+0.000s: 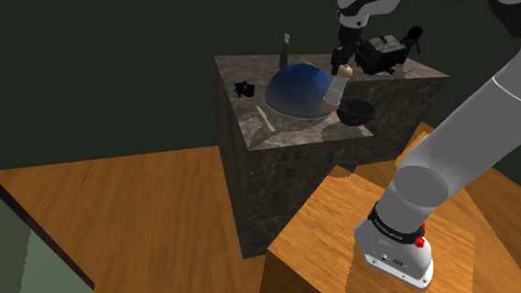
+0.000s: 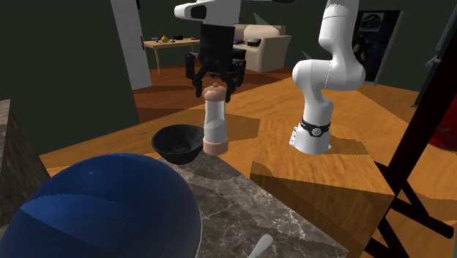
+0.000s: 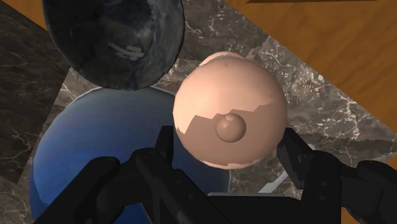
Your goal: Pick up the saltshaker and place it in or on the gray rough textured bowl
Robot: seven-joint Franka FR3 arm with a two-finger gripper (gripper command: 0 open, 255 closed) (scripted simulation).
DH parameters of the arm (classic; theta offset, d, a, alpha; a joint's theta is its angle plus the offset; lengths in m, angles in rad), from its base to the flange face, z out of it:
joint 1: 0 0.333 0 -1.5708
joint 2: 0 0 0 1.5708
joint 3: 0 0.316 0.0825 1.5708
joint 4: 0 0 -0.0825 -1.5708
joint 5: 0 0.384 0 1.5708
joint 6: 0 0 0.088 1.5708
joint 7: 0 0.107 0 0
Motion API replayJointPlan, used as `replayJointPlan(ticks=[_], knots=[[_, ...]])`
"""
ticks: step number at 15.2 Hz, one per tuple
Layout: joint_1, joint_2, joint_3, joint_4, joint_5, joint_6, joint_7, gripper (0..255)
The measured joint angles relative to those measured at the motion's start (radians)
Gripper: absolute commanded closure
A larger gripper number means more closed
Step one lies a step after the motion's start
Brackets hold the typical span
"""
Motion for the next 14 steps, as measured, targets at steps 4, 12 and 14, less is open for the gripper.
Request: replayJointPlan(ticks=[4, 12, 14], knots=[[0.001, -0.007, 0.005, 0.050, 0.001, -0.055, -0.003, 255], [-0.008, 0.016, -0.021, 0.173, 0.016, -0.153, -0.060, 255], [-0.020, 0.048, -0.052, 0.232, 0.032, -0.179, -0.111, 255]])
